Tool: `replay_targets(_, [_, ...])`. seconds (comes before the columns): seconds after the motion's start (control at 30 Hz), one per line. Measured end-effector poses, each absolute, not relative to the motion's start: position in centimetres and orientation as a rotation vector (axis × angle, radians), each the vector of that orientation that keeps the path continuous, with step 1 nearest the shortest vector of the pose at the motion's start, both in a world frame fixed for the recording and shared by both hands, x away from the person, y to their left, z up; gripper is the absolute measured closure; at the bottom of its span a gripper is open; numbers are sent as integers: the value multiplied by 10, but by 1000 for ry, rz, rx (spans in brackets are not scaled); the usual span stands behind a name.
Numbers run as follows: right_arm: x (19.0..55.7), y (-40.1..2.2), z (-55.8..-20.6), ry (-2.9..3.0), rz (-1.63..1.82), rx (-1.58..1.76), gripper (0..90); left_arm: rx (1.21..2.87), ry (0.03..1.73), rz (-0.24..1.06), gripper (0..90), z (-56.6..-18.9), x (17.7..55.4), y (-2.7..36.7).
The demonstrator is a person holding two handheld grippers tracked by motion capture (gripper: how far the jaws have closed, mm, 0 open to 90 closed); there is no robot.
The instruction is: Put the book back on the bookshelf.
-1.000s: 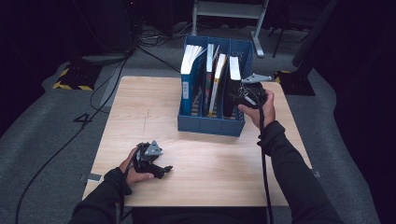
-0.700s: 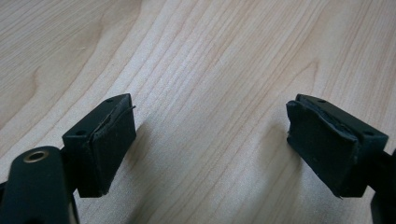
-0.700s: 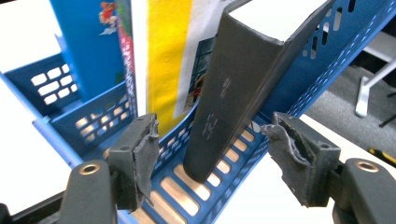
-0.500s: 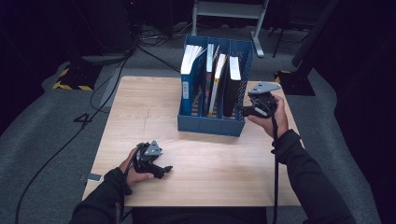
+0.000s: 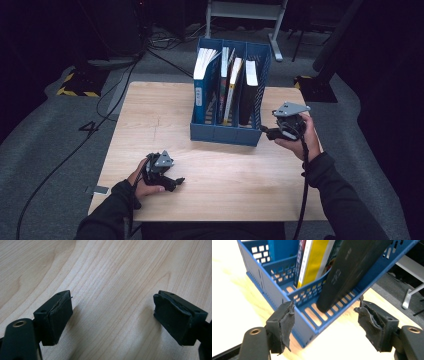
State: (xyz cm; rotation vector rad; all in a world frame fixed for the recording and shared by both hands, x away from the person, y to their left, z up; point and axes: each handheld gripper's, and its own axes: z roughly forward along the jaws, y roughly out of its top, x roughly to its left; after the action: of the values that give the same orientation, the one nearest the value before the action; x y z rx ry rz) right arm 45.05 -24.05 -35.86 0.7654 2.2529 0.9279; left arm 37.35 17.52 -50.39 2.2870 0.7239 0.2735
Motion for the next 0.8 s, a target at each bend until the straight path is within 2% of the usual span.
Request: replay_targets(0.8, [414,-283,-402,2294,828,721,276,2286,726,274,154,-504,373,175])
